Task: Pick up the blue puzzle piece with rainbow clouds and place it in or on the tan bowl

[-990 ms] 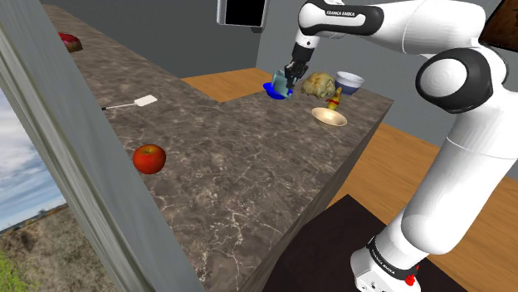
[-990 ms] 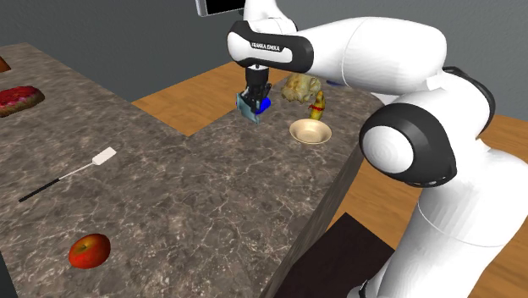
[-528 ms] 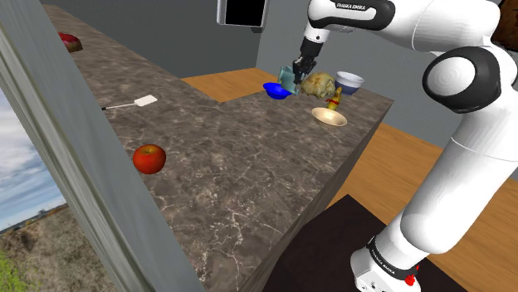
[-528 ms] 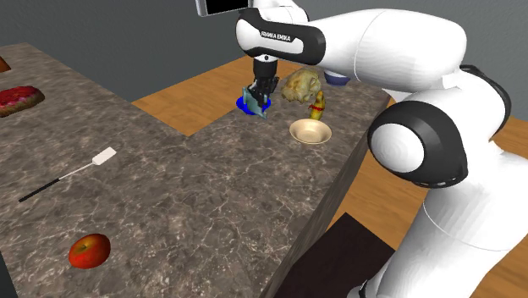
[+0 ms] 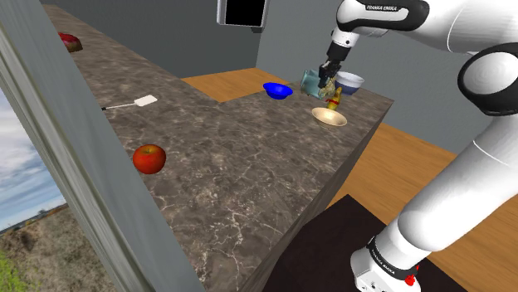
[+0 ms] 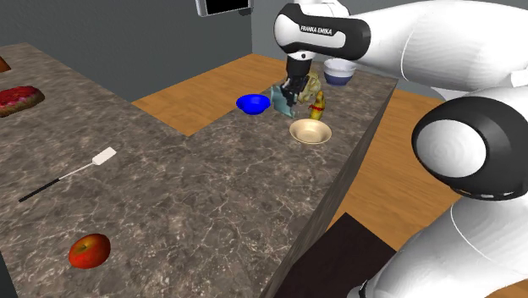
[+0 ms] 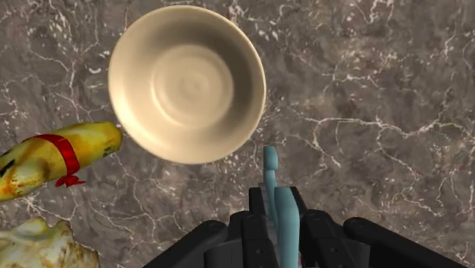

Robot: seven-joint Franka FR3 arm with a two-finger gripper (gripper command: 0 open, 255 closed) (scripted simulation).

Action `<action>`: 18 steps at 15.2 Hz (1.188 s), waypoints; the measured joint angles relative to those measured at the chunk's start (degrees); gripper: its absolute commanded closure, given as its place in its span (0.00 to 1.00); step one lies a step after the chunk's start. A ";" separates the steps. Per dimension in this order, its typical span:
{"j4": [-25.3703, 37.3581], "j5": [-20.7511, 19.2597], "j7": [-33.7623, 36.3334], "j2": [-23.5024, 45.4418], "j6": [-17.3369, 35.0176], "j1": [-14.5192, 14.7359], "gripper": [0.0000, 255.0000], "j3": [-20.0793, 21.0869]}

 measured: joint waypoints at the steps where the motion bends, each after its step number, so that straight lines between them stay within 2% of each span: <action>1: -0.67 -0.15 -1.20 -0.97 -0.30 -0.60 1.00 -0.63; 9: -6.15 -1.51 -10.23 -6.88 -0.66 -4.90 1.00 -5.68; 18: -13.57 -1.79 -10.90 -7.69 5.92 -5.22 1.00 -6.04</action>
